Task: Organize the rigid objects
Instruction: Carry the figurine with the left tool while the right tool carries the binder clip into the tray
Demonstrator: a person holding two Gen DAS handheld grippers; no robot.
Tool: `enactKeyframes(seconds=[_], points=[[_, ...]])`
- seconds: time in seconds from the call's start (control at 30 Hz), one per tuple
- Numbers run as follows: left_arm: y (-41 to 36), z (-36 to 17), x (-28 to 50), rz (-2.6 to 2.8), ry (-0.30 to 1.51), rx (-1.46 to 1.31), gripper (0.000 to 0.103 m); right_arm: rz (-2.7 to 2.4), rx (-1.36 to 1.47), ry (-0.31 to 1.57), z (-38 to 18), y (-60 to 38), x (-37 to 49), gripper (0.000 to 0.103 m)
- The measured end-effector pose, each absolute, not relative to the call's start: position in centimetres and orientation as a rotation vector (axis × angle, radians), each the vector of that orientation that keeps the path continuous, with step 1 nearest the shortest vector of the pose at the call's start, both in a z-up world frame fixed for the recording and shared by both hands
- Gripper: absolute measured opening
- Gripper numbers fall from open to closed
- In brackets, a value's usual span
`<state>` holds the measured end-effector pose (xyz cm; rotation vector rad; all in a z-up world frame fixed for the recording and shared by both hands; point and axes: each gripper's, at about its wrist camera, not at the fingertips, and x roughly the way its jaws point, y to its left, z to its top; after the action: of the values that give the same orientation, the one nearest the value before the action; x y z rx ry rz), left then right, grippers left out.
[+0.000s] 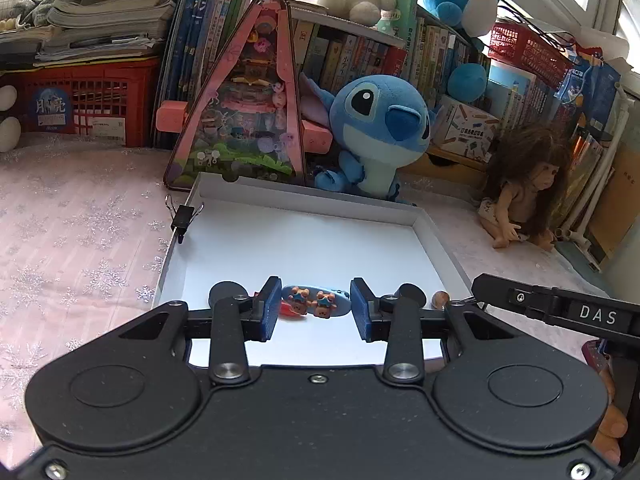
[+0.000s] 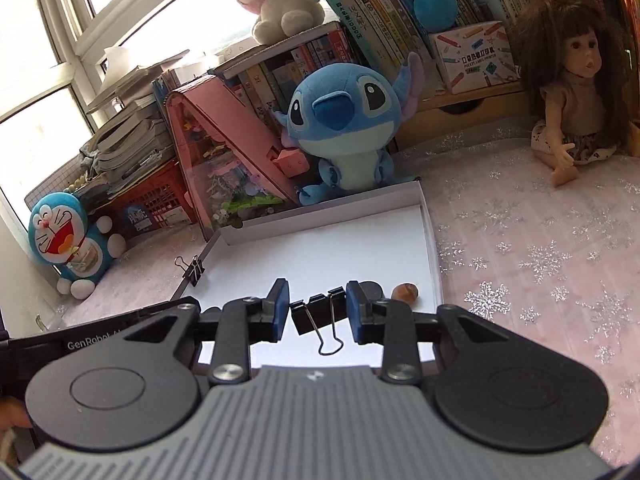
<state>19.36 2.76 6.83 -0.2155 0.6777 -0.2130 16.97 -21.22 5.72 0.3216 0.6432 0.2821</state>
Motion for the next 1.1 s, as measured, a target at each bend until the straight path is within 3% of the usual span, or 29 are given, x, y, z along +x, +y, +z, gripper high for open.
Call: enactKeyframes(seconds=[1.1], points=[[1.1, 1.6, 26.9, -0.118, 0.763, -0.090, 0.035, 0.263, 0.362, 0.731, 1.1, -18.2, 22.8, 0.035]])
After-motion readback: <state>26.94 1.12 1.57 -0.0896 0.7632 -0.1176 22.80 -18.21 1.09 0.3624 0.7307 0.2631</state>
